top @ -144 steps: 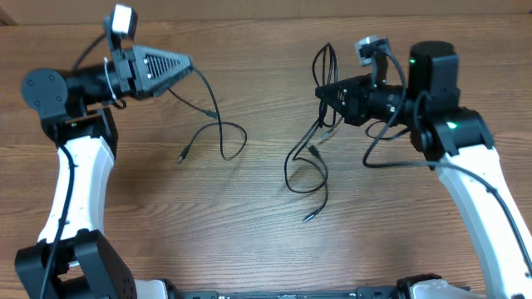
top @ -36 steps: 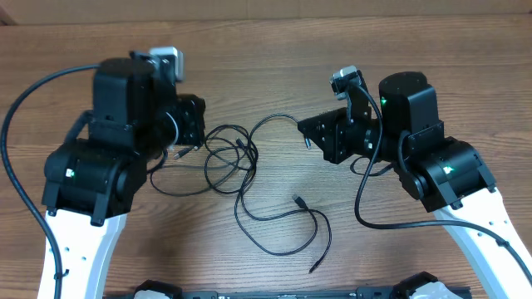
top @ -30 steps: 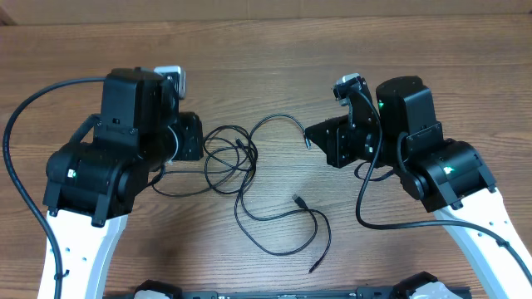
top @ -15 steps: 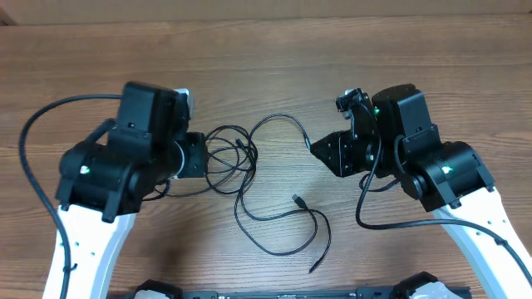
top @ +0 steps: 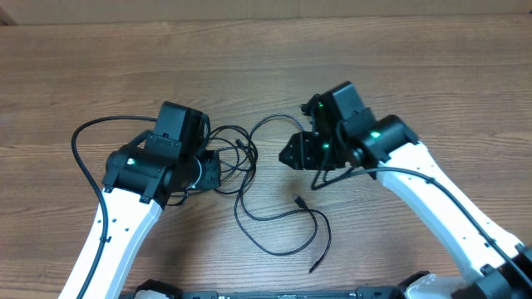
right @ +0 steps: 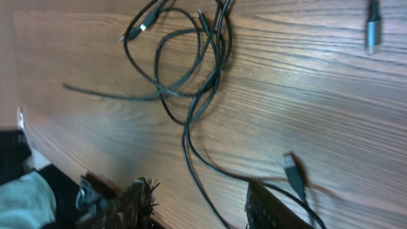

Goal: Untangle cables

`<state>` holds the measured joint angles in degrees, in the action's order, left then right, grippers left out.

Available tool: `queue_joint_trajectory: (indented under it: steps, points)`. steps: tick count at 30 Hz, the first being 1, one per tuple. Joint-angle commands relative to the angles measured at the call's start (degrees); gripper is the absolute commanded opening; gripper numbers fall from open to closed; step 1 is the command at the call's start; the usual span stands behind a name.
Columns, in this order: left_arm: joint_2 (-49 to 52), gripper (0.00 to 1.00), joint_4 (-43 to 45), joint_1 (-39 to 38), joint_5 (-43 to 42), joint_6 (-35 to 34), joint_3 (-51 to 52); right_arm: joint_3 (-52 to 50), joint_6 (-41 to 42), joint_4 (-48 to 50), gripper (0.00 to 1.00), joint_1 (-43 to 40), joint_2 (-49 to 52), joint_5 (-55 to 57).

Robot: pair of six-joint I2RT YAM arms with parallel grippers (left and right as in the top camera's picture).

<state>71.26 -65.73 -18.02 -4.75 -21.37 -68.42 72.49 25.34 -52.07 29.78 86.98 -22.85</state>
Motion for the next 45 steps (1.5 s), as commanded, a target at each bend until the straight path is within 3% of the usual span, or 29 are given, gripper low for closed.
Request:
queue_joint_trajectory:
  steps: [1,6,9,22,23,25,26,35,45]
  points:
    - [-0.5,0.24,0.2,-0.33,2.47,-0.96,0.68,-0.46,7.13,2.51,0.46,1.95,2.64,1.49]
    - [-0.59,0.23,0.22,-0.28,4.81,-0.96,0.68,-0.55,14.53,5.09,0.47,4.98,6.23,8.63]
    - [-0.74,0.22,0.37,-0.28,4.79,-0.96,0.68,-0.55,16.72,6.71,0.52,6.21,8.52,9.9]
    - [-3.48,0.25,-0.92,-0.28,4.72,-0.94,0.66,-0.55,18.38,14.43,0.55,7.15,20.31,9.55]
    - [-3.48,0.25,-0.9,-0.28,4.72,-0.94,0.66,-0.55,18.38,15.02,0.57,7.26,20.46,9.57]
    - [-3.5,0.26,-0.87,-0.28,4.68,-0.94,0.66,-0.55,19.43,16.35,0.8,7.34,20.76,10.58]
    - [-3.5,0.26,-0.87,-0.28,4.46,-0.94,0.66,-0.55,20.22,16.63,0.81,7.34,20.9,11.43]
    - [-3.52,0.26,-0.9,-0.28,3.41,-0.94,0.66,-0.55,21.38,19.28,0.8,7.37,24.06,11.34]
    - [-3.52,0.27,0.55,-0.28,2.93,-0.96,0.66,-0.55,24.74,21.66,0.68,10.4,24.5,10.4]
